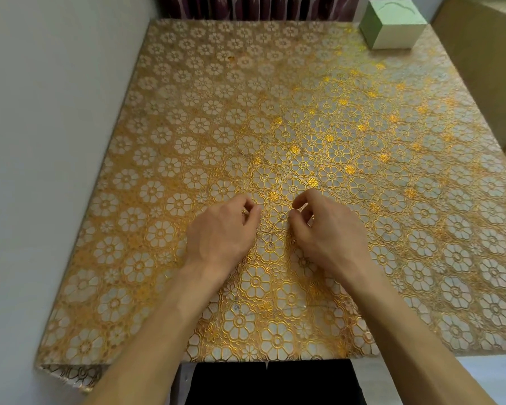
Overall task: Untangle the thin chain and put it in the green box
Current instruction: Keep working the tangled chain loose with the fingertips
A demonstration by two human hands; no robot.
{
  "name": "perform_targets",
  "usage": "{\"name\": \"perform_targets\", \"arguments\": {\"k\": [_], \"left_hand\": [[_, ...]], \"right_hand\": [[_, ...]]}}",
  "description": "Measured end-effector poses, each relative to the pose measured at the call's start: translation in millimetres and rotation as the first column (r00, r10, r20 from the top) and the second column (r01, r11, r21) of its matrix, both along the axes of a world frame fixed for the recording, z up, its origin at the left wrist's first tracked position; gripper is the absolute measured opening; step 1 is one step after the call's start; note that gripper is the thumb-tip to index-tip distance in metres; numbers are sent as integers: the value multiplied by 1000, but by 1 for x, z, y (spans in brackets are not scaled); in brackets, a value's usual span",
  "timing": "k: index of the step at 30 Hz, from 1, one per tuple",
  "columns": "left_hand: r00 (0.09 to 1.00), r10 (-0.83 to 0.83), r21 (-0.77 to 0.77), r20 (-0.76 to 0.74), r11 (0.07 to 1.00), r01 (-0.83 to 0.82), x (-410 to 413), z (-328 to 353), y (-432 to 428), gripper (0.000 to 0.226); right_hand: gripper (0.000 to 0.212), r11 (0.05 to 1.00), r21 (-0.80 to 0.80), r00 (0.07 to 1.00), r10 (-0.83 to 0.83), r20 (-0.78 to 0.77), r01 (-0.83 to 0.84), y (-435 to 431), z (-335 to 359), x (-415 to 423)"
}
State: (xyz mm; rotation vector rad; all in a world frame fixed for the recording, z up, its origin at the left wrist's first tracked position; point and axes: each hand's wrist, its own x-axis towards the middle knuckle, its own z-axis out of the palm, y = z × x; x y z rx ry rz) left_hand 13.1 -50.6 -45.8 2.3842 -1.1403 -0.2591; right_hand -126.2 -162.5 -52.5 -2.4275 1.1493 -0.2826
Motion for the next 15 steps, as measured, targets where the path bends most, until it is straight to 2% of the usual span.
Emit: {"name": "perform_targets", "arguments": {"k": [3, 6, 11, 15], "left_hand": [[1000, 1, 12, 0, 1000, -1, 0, -1, -2, 23], [973, 72, 3, -219, 997, -73, 7, 0, -1, 21], [797, 2, -116, -603, 989, -91, 18, 5, 5, 9], [706, -67, -172, -705, 982, -79, 23, 8, 12, 13]], "right_hand": [[17, 999, -38, 1000, 7, 11, -7, 1, -2, 0], [19, 998, -68, 998, 2, 56, 2, 4, -3, -3], [21, 999, -53, 986, -2, 165, 11, 20, -7, -7], [16, 998, -10, 978, 56, 201, -56, 33, -12, 1]]}}
